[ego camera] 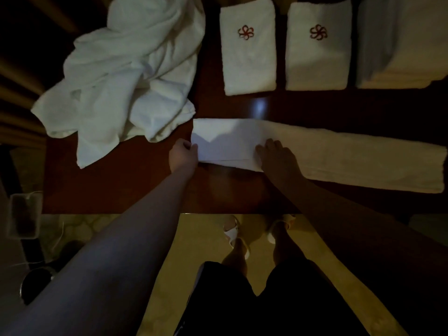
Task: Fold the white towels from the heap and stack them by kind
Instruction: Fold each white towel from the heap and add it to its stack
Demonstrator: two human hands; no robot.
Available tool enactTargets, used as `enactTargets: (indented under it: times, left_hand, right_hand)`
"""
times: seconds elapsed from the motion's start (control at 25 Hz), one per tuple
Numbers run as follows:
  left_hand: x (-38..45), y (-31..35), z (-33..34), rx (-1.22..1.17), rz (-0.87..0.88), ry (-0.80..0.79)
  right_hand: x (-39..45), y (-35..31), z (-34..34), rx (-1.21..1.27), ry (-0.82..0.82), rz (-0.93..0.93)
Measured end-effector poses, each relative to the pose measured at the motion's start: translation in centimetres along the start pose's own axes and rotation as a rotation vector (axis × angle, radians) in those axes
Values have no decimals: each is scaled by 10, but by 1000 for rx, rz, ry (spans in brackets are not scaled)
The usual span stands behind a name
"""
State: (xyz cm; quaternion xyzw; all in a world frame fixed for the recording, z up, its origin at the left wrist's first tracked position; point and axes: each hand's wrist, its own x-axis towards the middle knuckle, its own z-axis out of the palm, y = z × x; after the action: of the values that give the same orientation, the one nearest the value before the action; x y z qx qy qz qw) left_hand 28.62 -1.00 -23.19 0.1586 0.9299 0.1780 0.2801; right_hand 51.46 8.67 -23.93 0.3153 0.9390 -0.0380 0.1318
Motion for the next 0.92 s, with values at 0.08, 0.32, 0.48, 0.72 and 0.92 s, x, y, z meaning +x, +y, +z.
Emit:
enactTargets:
  times: [0.08, 0.32, 0.48, 0.72, 0.92]
  left_hand:
    - [-2, -1, -6, -29, 10, 8]
    - [-7, -31, -14, -7, 164, 95]
    - [-3, -32, -9, 103, 114, -90]
    - [0, -37, -3, 110, 68, -242]
    - [-10, -41, -8, -81, 112, -236]
  right_hand:
    - [0, -4, -1, -13, -17, -9]
    - [-2, -13, 4, 5, 37, -30]
    - [5, -18, 3, -6, 21, 28]
    - [-3, -13, 7, 64, 32, 49]
    - [-13, -10, 1, 125, 149, 80]
